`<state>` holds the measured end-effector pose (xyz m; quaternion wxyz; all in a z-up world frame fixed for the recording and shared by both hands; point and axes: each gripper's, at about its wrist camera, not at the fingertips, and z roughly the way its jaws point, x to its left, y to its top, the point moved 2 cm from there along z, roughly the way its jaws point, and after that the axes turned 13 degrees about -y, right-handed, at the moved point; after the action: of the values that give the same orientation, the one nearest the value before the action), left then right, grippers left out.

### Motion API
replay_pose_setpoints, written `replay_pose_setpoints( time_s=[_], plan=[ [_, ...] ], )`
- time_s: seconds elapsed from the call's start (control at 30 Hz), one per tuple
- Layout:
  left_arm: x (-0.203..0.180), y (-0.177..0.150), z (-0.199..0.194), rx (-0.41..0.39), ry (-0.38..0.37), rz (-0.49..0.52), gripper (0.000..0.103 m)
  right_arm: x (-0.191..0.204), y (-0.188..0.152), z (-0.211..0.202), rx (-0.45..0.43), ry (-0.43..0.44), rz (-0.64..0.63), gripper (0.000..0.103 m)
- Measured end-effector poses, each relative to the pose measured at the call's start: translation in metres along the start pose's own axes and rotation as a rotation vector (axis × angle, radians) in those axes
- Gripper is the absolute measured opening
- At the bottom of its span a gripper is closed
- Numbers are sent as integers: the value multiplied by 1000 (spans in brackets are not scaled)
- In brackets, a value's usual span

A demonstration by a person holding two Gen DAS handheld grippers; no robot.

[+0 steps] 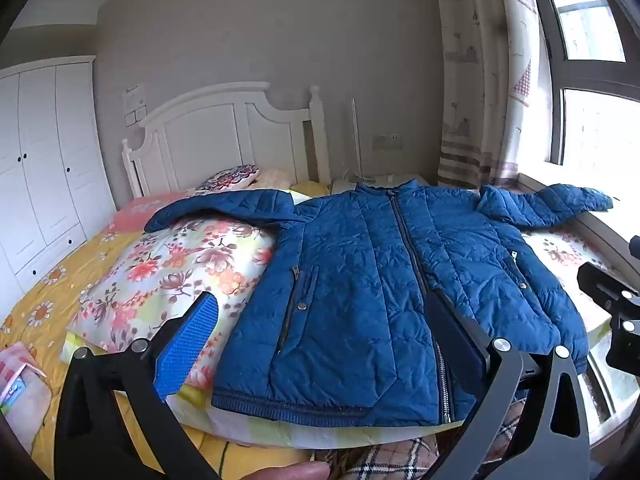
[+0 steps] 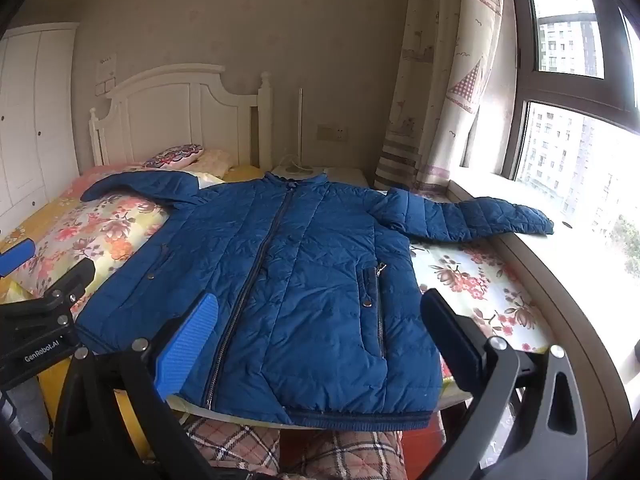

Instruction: Fold large clothes

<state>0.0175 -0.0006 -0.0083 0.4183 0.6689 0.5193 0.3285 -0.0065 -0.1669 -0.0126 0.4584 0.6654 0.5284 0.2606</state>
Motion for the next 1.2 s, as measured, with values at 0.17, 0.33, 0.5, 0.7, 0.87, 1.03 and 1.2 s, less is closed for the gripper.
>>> replay_pose_setpoints(
  time_s=[0.17,0.33,0.5,0.7,0.87,1.03,1.2],
  plan=[
    [0,0,1,11,3,11,99,-1,0,3,-11,-5,0,101],
    [5,-8,-2,12,2,3,99,3,-1,-1,-2,-7,-6,101],
    [7,-7,2,24,3,2,99,6,1,-4,9,-2,-12,101],
    [7,-8,2,27,5,3,99,6,-2,1,15,12,-19,101],
    [9,-10,0,28,2,6,99,7,-2,0,16,12,-18,101],
    [4,-9,3,30,5,8,99,7,-2,0,18,13,-18,101],
    [4,-10,2,28,3,10,99,8,-4,-1,17,14,-19,101]
  ],
)
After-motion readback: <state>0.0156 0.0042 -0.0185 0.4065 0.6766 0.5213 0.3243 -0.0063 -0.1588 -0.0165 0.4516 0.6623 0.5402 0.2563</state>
